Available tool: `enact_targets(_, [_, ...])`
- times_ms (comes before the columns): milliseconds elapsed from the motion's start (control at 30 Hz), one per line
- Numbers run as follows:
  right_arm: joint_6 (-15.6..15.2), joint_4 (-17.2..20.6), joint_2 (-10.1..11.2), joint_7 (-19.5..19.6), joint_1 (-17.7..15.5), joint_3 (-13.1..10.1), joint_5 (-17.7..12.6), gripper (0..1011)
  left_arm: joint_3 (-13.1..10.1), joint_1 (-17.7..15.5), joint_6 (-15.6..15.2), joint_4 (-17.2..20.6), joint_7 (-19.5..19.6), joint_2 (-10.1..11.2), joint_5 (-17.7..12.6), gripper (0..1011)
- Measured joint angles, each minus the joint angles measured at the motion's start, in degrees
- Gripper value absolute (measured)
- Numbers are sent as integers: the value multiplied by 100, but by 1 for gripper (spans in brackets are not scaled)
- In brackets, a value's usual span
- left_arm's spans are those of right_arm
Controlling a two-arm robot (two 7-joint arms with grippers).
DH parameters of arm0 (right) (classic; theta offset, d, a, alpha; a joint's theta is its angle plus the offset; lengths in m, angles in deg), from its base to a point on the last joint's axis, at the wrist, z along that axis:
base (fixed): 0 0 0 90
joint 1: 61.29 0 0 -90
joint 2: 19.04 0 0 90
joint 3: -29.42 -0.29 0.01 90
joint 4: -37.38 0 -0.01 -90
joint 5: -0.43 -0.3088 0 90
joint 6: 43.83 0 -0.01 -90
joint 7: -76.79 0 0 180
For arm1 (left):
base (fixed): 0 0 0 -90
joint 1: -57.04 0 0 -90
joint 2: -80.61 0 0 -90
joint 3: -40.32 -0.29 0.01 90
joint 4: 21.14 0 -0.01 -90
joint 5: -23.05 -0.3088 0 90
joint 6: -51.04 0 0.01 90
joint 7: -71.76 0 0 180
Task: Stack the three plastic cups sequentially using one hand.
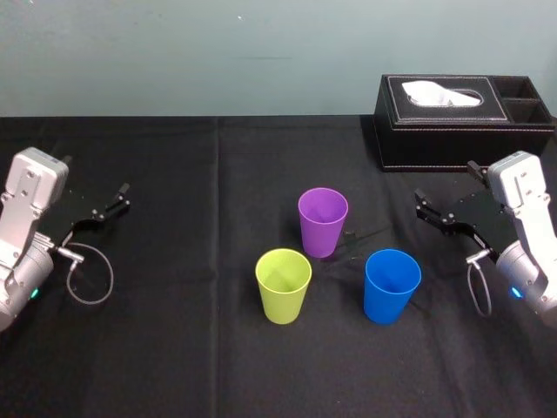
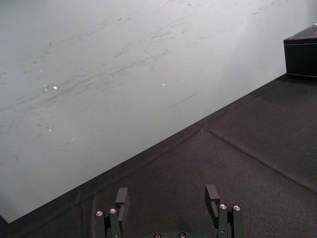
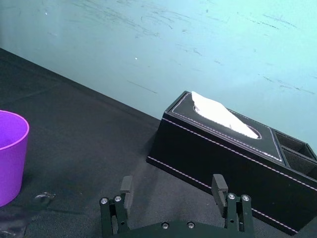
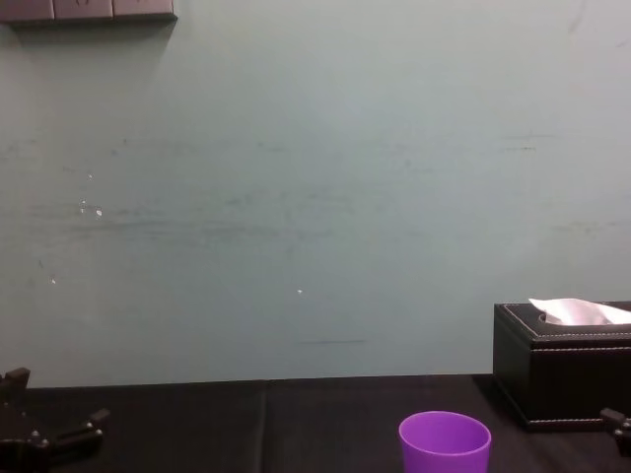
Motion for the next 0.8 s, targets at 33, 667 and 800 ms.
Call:
enact_targets(33, [0,0,0,0,0,0,0,1000,0,0,0,0,0,0,0,1011])
enact_targets(667, [0,0,0,0,0,0,0,1000,0,0,0,0,0,0,0,1011])
enact_targets(800, [0,0,0,-1,0,0,0,1000,0,0,0,0,0,0,0,1011])
